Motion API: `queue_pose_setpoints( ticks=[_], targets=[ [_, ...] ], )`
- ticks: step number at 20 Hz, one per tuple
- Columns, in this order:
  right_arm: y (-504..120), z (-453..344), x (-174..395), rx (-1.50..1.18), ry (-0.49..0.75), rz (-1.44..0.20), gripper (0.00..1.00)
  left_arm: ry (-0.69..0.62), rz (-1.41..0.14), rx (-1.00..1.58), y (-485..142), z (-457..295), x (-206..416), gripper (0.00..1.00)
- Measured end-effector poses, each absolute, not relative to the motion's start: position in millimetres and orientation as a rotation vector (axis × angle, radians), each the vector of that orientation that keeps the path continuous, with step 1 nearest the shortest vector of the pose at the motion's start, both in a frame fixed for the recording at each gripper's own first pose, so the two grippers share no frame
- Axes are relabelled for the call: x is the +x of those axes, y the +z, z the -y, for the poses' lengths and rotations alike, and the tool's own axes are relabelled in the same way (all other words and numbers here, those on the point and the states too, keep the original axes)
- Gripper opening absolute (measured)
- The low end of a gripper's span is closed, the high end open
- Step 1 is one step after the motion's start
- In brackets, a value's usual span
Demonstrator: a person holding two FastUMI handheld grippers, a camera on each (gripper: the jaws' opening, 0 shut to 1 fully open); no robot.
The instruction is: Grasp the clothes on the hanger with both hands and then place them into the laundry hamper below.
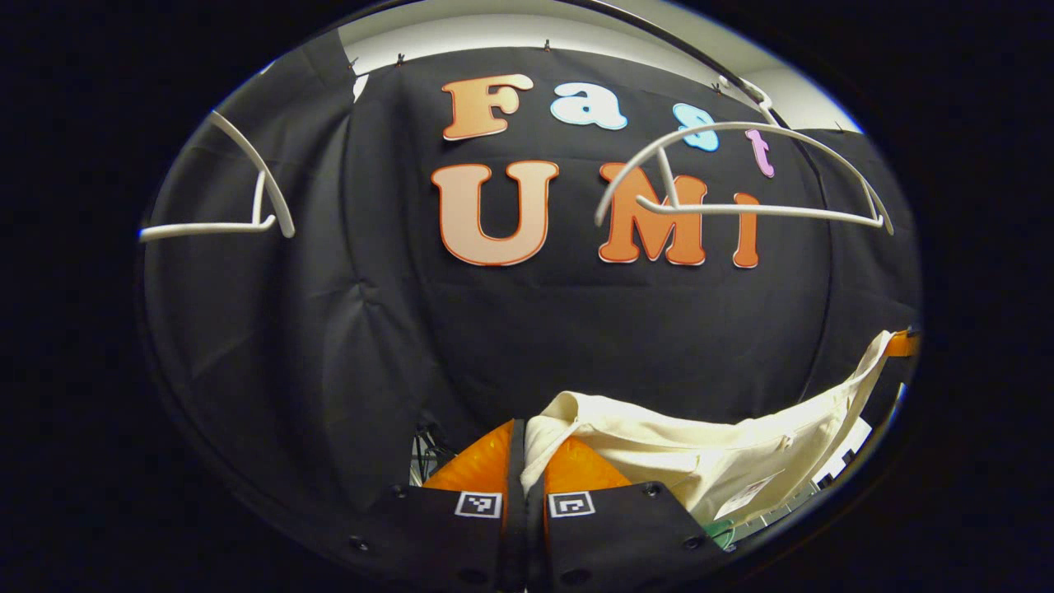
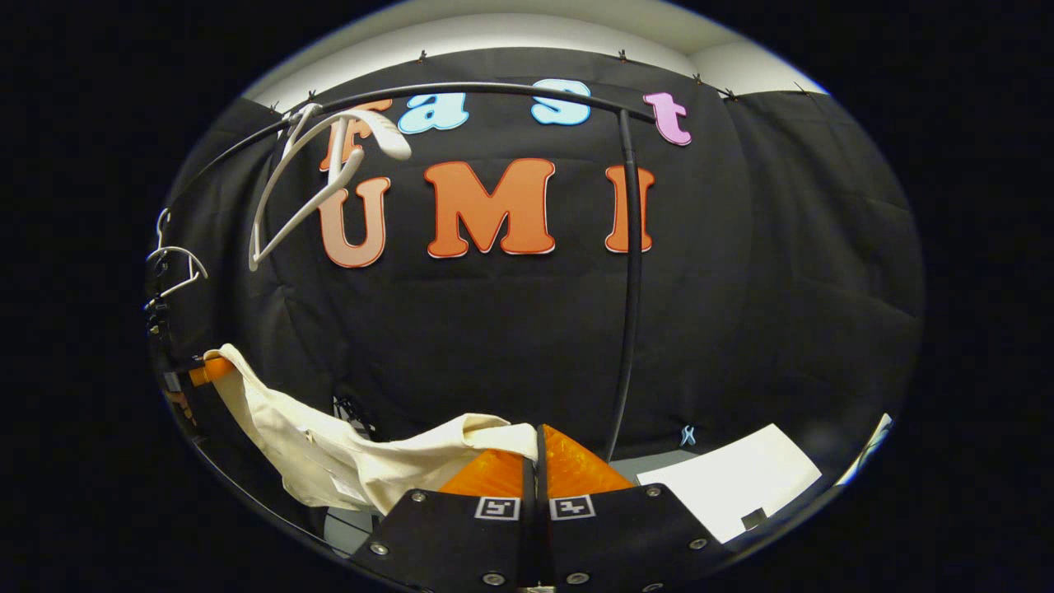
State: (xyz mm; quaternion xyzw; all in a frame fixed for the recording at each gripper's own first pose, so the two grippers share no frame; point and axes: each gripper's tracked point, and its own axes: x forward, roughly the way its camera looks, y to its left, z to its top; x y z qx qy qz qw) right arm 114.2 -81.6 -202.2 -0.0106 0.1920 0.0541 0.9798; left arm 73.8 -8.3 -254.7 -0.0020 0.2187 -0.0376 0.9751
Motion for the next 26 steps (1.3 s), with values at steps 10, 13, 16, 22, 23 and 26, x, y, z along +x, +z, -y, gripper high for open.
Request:
queue_pose_setpoints(
  ticks=[10,13,16,22,23,26],
  targets=[
    [-286.2,76.9,65.3,0.027,0.097,-0.523,0.00,-0.257,-0.588,0.005,-326.3,107.0,28.8,0.07],
    [-310.0,76.8,58.1,0.048,0.085,-0.559,0.00,-0.308,-0.630,-0.002,-342.7,139.6,17.3,0.07],
    [-338.6,77.7,47.4,0.076,0.075,-0.603,0.00,-0.350,-0.675,-0.006,-362.0,168.8,4.3,0.07],
    [-394.8,85.7,31.9,0.108,0.039,-0.691,0.00,-0.418,-0.788,0.009,-408.6,214.5,-20.5,0.07],
    [-404.2,86.8,30.0,0.113,0.031,-0.706,0.00,-0.427,-0.812,0.012,-416.2,221.3,-25.2,0.07],
    [-435.1,88.6,23.3,0.128,0.014,-0.758,0.00,-0.450,-0.880,0.012,-442.6,234.9,-39.9,0.07]
  ],
)
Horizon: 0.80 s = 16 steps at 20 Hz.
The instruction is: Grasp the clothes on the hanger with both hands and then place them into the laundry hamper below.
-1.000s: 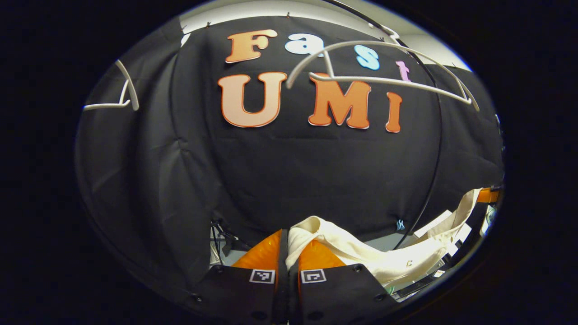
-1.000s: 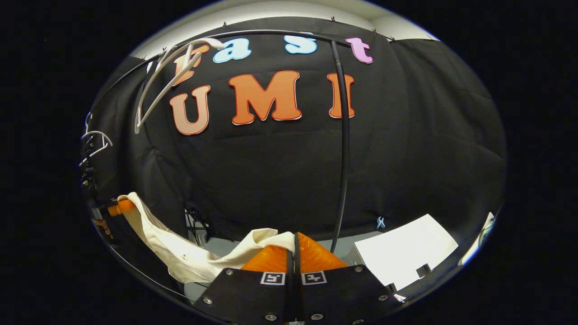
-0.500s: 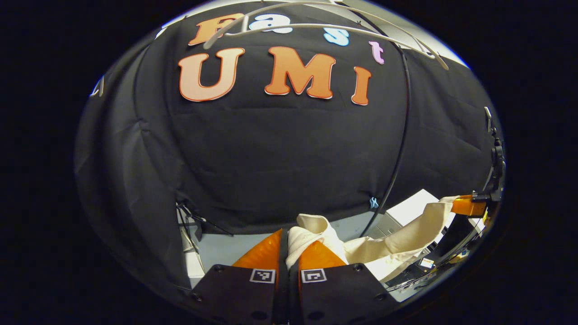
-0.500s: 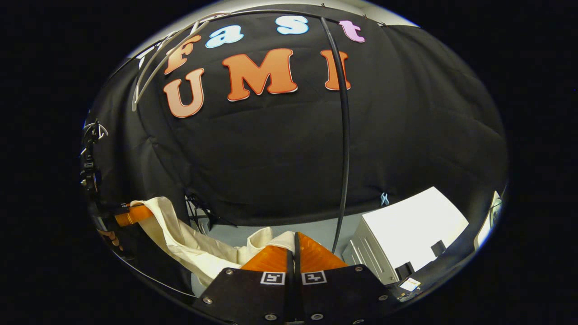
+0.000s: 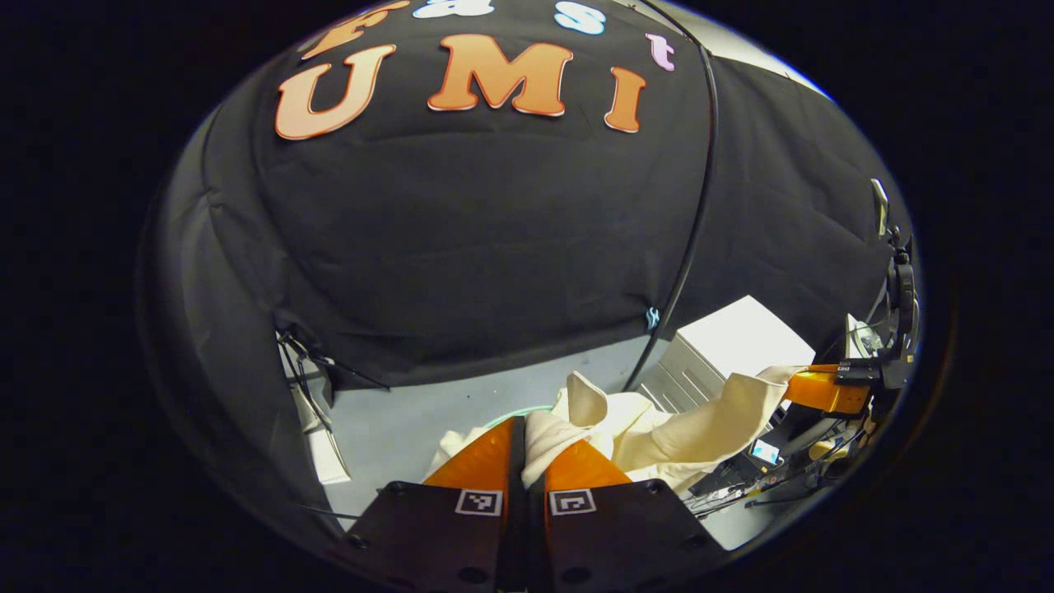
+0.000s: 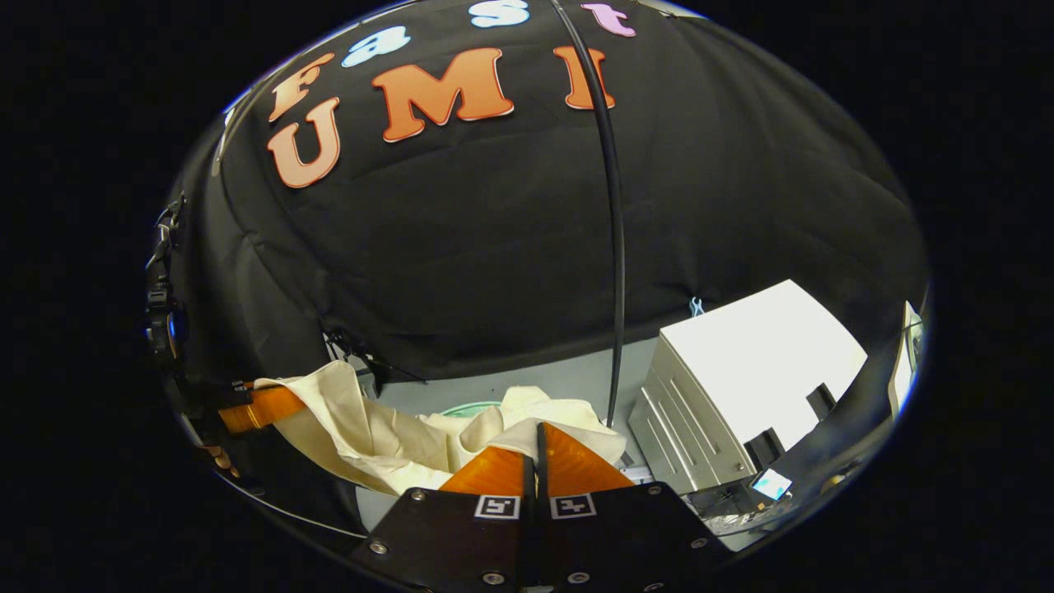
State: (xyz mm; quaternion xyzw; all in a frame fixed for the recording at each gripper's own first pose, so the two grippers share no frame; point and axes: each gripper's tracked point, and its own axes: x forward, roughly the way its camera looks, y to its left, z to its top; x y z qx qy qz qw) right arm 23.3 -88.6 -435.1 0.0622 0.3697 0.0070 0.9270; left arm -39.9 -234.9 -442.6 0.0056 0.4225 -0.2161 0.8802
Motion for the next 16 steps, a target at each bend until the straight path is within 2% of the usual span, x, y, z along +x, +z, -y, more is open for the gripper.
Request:
queue_pose_setpoints(
  ticks=[7,16],
  targets=[
    [-506.9,81.2,3.3,0.147,0.010,-0.886,0.00,-0.474,-1.056,0.028,-511.1,255.6,-77.5,0.07],
    [-574.1,65.9,-11.1,0.148,0.003,-1.005,0.02,-0.458,-1.179,0.060,-555.6,258.5,-96.1,0.07]
  ],
)
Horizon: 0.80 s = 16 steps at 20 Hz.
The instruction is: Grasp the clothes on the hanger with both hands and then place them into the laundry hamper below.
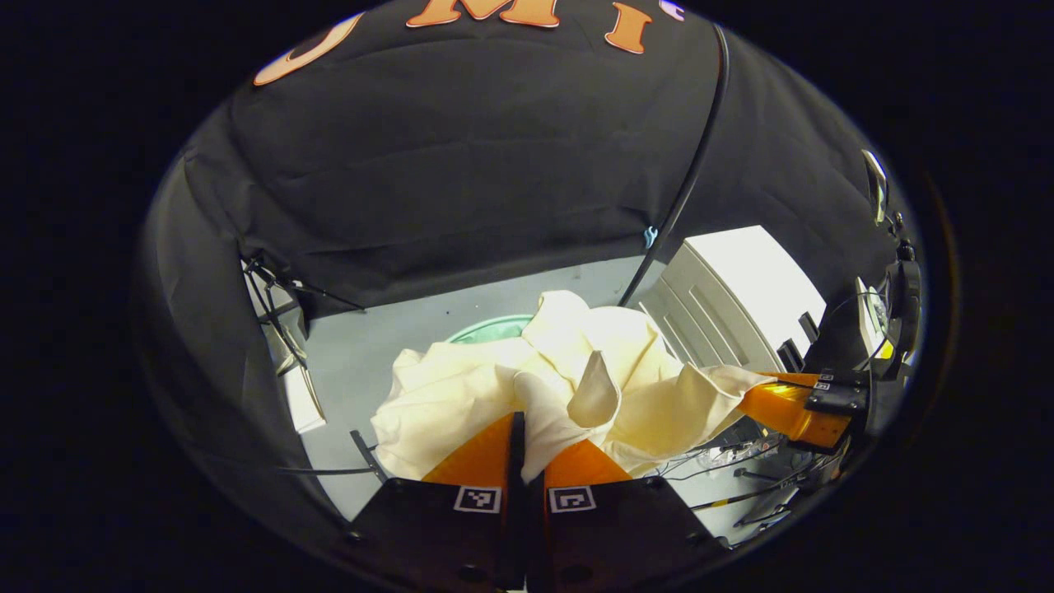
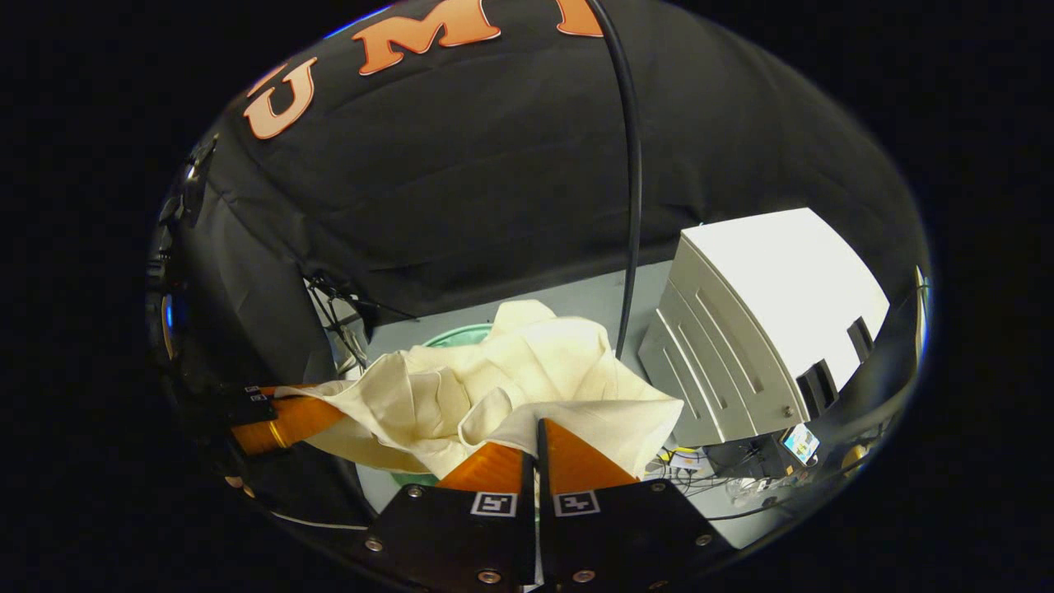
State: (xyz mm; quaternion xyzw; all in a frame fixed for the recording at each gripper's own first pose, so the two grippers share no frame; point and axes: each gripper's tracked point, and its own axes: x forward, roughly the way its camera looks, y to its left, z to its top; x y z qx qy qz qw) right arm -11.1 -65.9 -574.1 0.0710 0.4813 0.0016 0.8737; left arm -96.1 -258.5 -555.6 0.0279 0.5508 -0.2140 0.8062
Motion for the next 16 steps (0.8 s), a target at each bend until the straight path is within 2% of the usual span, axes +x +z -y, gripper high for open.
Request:
queue_pose_setpoints(
  ticks=[4,6,8,9,11,12,13,15,16],
  targets=[
    [-591.5,66.8,-19.8,0.095,-0.005,-1.048,0.09,-0.467,-1.208,0.072,-560.1,254.7,-104.3,0.09],
    [-593.1,61.7,-23.7,0.079,-0.004,-1.056,0.10,-0.473,-1.219,0.073,-560.2,251.1,-106.7,0.10],
    [-593.3,57.5,-29.0,0.068,0.000,-1.070,0.13,-0.470,-1.226,0.061,-556.9,247.2,-110.4,0.14],
    [-591.8,56.6,-30.4,0.059,0.003,-1.072,0.16,-0.480,-1.236,0.038,-556.5,248.6,-114.5,0.24],
    [-586.7,54.4,-31.3,0.049,0.006,-1.064,0.24,-0.468,-1.235,0.023,-553.3,243.8,-115.7,0.34],
    [-583.9,54.2,-33.9,0.049,0.007,-1.059,0.24,-0.450,-1.227,0.028,-550.2,236.4,-114.5,0.50],
    [-578.7,50.5,-33.6,0.055,0.010,-1.055,0.31,-0.447,-1.220,0.020,-545.6,233.6,-112.5,0.50],
    [-569.4,44.9,-31.8,0.058,0.016,-1.042,0.55,-0.431,-1.196,-0.002,-535.1,226.4,-108.7,0.96],
    [-561.6,47.3,-33.0,0.046,0.012,-1.031,0.63,-0.418,-1.187,-0.012,-528.9,222.9,-107.9,0.98]
  ],
)
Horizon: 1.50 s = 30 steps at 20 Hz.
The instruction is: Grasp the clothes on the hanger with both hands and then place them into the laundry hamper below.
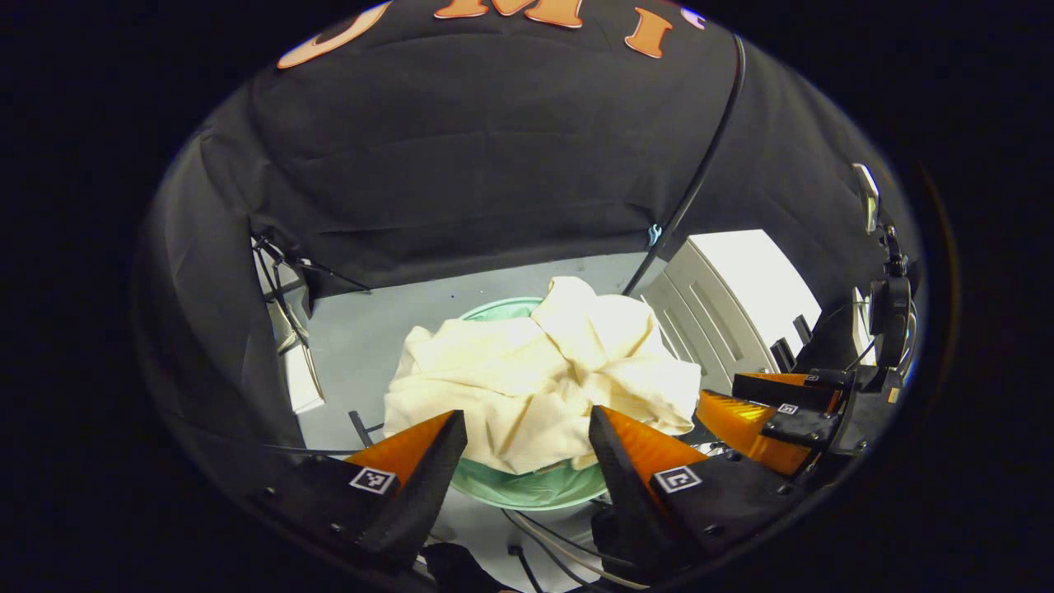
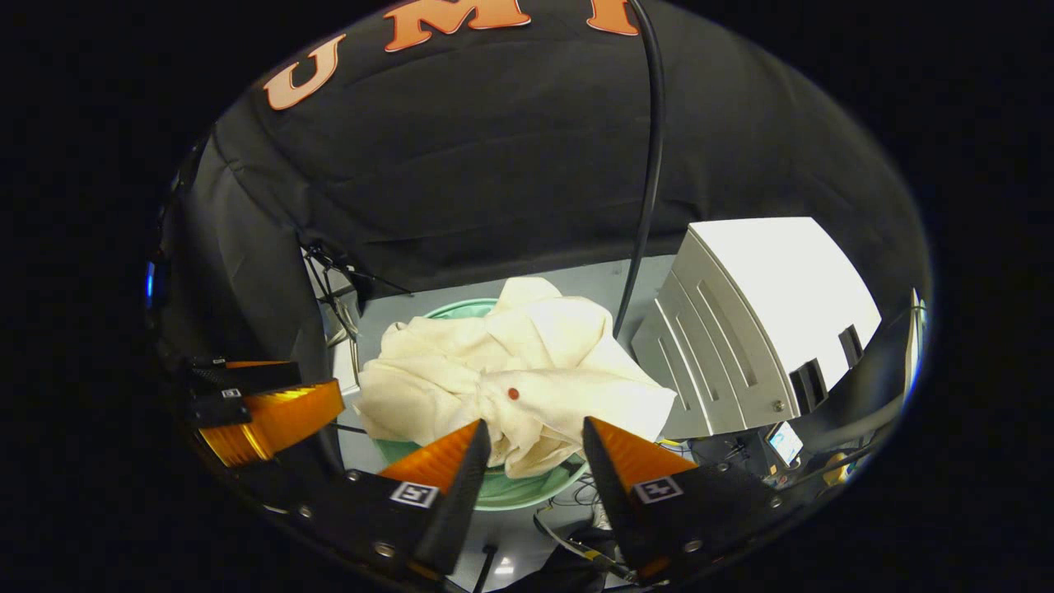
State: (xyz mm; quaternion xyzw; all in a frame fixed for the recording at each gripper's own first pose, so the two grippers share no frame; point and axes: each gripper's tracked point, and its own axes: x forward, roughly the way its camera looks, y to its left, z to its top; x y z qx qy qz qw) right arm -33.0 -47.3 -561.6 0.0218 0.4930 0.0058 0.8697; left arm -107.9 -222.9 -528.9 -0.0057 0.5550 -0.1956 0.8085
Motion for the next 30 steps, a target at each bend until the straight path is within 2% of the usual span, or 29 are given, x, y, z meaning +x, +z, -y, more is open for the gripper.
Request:
queue_pose_setpoints(
  ticks=[1,2,4,10,20,21,25,26,28,30],
  targets=[
    [-554.9,47.6,-32.9,0.029,0.012,-1.020,0.72,-0.404,-1.177,-0.022,-523.0,216.4,-105.5,0.88],
    [-547.9,45.1,-32.1,0.015,0.015,-1.009,0.87,-0.382,-1.164,-0.023,-517.3,206.9,-102.2,0.94],
    [-530.1,34.6,-33.1,0.013,0.033,-0.988,0.93,-0.344,-1.126,-0.011,-501.4,192.4,-91.6,0.97],
    [-452.9,11.0,-18.0,0.022,0.070,-0.875,0.93,-0.322,-0.951,-0.019,-416.2,165.6,-60.0,0.98],
    [-264.5,-20.5,27.6,-0.021,0.118,-0.525,0.93,-0.263,-0.592,-0.081,-247.3,121.7,-16.6,1.00],
    [-249.1,-22.9,30.0,-0.024,0.123,-0.498,0.93,-0.258,-0.551,-0.080,-229.2,116.3,-11.5,0.98],
    [-190.9,-36.1,38.9,-0.016,0.145,-0.392,0.93,-0.220,-0.406,-0.058,-167.5,98.5,3.4,1.00],
    [-177.2,-39.5,41.4,-0.017,0.151,-0.366,0.93,-0.209,-0.369,-0.054,-151.5,93.2,6.9,0.97],
    [-152.5,-44.2,43.3,-0.022,0.160,-0.321,0.92,-0.191,-0.305,-0.052,-129.4,85.1,8.2,1.00],
    [-129.0,-43.4,43.7,-0.026,0.168,-0.278,0.93,-0.174,-0.249,-0.058,-103.5,77.3,10.9,0.94]
  ],
)
